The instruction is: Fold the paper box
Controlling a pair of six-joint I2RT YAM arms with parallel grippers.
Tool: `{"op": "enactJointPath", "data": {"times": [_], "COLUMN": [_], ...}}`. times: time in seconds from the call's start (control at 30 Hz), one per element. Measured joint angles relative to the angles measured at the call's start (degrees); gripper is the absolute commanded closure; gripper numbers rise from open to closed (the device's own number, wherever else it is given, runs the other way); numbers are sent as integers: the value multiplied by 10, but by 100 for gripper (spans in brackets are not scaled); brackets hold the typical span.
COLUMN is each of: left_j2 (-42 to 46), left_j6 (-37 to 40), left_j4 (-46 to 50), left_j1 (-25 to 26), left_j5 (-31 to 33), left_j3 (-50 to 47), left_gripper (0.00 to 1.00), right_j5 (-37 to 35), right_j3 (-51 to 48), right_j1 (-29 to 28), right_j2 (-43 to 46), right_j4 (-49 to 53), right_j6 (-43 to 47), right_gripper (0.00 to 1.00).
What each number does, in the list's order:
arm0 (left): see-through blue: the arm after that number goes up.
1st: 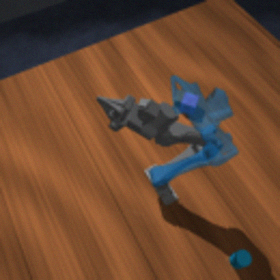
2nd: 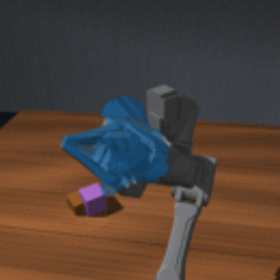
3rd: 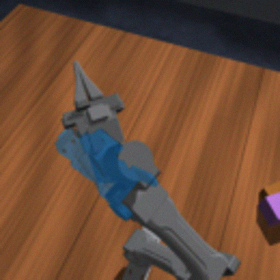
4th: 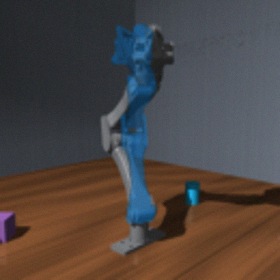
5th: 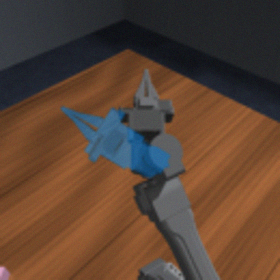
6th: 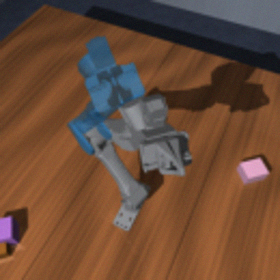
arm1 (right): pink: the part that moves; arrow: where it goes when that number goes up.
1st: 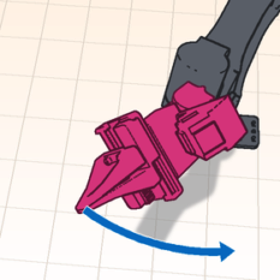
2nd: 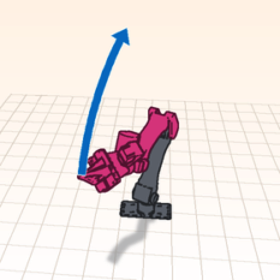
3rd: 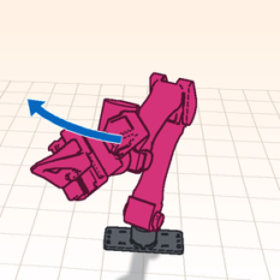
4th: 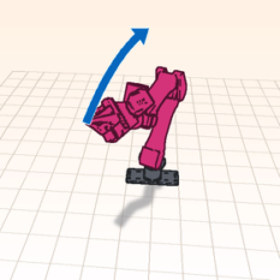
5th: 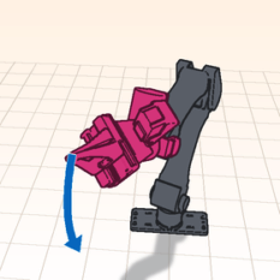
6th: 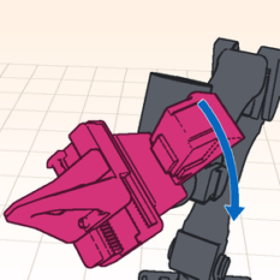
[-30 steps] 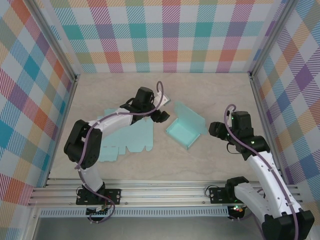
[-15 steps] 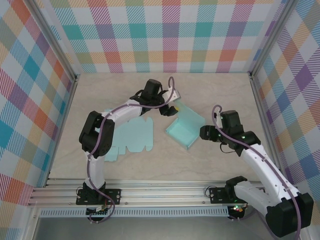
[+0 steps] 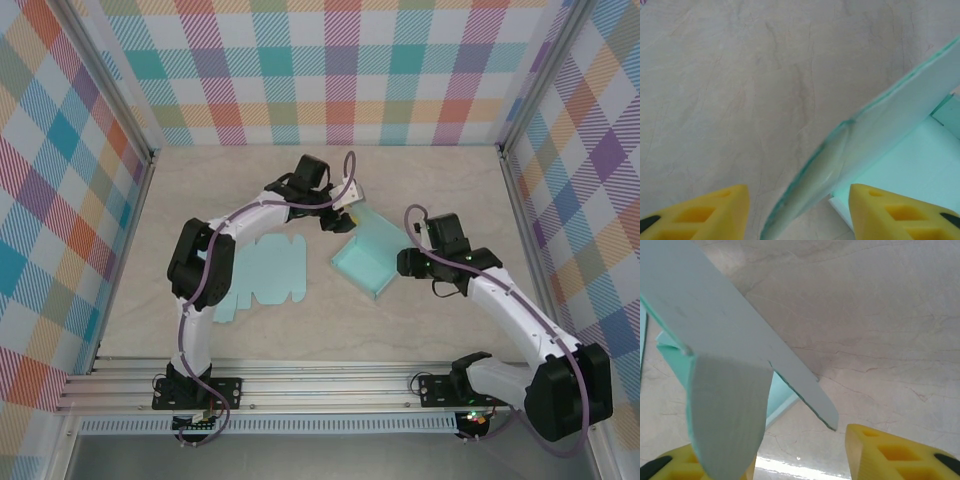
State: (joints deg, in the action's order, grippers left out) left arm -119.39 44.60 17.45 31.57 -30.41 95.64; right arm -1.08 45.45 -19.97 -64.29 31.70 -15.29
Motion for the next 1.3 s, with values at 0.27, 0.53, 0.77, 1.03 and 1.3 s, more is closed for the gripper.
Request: {"op": "enactJointPath", "data": {"times": [0.27, 0.53, 0.77, 1.03, 1.3], "left_j2": [-20, -31, -4, 83, 114], "left_j6": [0, -22, -97, -264, -408], "left_j4": [53, 92, 17, -105, -162], "left_j1": [0, 6, 15, 47, 83], "left_j5": [-3, 0, 40, 192, 347], "left_j3": [39, 72, 10, -113, -160], "left_gripper": [66, 100, 100, 100, 100], "right_j5": [-15, -49, -86, -130, -139], "right_j3": [12, 46, 63, 97, 146], "right_j1": [-6, -15, -15, -18, -18], "right_j2": [-43, -73, -98, -145, -211], "right_j4": [-13, -12, -23, -73, -128], "right_j6": [16, 40, 42, 40, 30], "right_gripper": [84, 100, 100, 96, 96]}}
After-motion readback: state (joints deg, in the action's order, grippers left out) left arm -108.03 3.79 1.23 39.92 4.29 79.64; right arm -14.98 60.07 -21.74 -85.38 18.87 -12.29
